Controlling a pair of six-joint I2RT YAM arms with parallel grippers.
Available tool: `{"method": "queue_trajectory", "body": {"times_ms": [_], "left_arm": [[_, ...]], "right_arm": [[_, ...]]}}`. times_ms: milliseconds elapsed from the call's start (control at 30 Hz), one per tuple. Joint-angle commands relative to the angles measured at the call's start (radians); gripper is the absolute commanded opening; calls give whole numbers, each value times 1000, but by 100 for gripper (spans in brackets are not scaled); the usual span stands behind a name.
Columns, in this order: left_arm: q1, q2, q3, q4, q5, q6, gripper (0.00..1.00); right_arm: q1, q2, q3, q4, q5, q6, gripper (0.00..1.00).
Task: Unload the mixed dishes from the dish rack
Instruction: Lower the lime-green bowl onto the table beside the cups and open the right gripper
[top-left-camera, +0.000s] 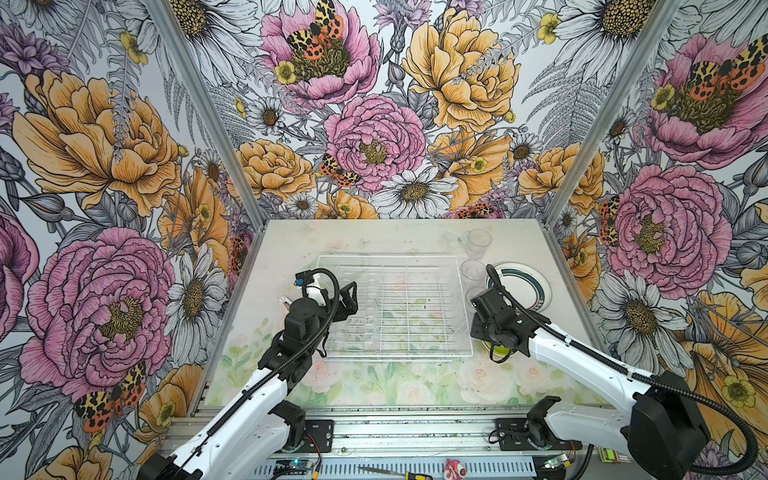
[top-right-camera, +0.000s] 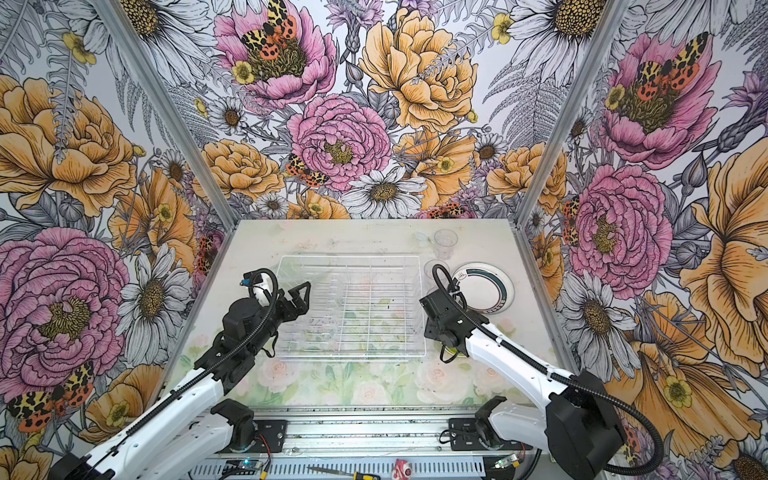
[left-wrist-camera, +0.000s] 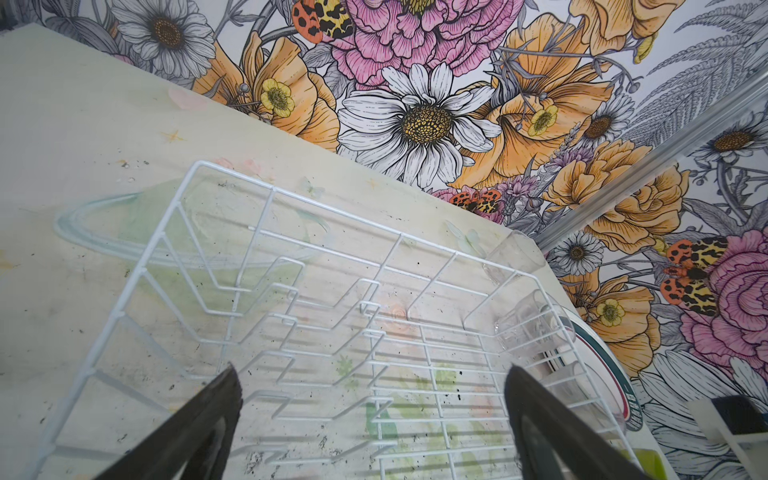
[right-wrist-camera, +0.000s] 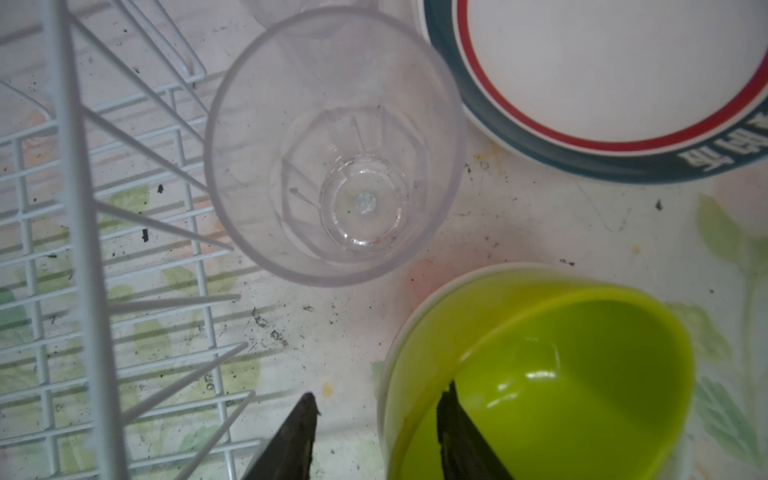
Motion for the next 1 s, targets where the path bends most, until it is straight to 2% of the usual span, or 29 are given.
{"method": "queue_trajectory", "body": {"times_ms": [0, 167, 367, 567, 767, 900, 967], "left_arm": [[18, 17, 37, -26, 11, -3, 99], [48, 41, 70, -87, -9, -11, 99], [96, 17, 87, -154, -35, -27, 99], [128, -30, 74, -181, -34, -32, 99], [156, -48, 66, -203, -25, -32, 99], [183, -45, 65, -208, -10, -31, 99], [201, -42, 65, -209, 4, -31, 98]], "right_arm": [[-8, -45, 34, 18, -16, -23, 51], [-24, -50, 75, 20, -77, -59, 54], [-28, 35, 199, 21, -253, -126, 56], [-26, 132, 249, 23, -237, -168, 54], [-26, 247, 298, 24, -218, -205, 41], [-30, 287, 324, 24, -177, -218, 21], [-35, 303, 337, 24, -156, -228, 15]]}}
